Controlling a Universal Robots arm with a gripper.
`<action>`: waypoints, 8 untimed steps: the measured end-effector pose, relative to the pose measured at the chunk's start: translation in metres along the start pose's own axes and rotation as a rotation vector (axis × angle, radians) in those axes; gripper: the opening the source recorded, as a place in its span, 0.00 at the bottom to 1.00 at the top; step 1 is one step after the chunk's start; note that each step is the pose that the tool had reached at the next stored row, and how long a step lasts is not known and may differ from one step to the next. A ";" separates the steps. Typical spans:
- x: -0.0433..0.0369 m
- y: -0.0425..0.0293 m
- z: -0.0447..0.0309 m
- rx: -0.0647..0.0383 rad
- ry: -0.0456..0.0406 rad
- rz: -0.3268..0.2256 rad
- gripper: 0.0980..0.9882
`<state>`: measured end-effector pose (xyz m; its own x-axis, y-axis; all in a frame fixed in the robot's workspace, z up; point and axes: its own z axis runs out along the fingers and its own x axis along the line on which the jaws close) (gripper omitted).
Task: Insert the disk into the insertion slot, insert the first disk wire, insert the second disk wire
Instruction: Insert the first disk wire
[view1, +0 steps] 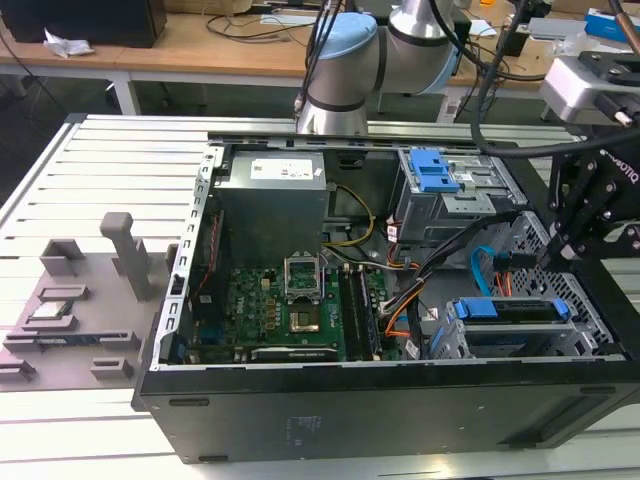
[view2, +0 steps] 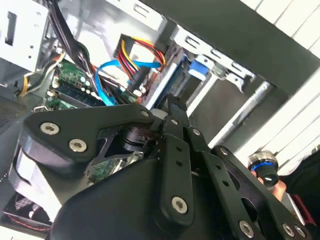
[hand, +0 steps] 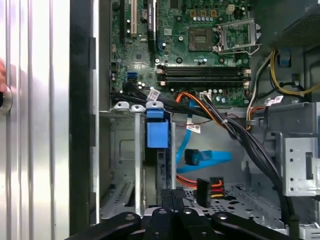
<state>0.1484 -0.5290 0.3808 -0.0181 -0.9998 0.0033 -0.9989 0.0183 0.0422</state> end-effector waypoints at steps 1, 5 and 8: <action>-0.0054 -0.0011 0.0009 0.000 0.0003 0.000 0.01; -0.0153 -0.0014 0.0044 0.000 0.0008 0.000 0.01; -0.0282 -0.0016 0.0124 0.000 0.0011 0.000 0.01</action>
<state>0.1500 -0.5009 0.3683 -0.0181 -0.9998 0.0044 -0.9989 0.0183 0.0422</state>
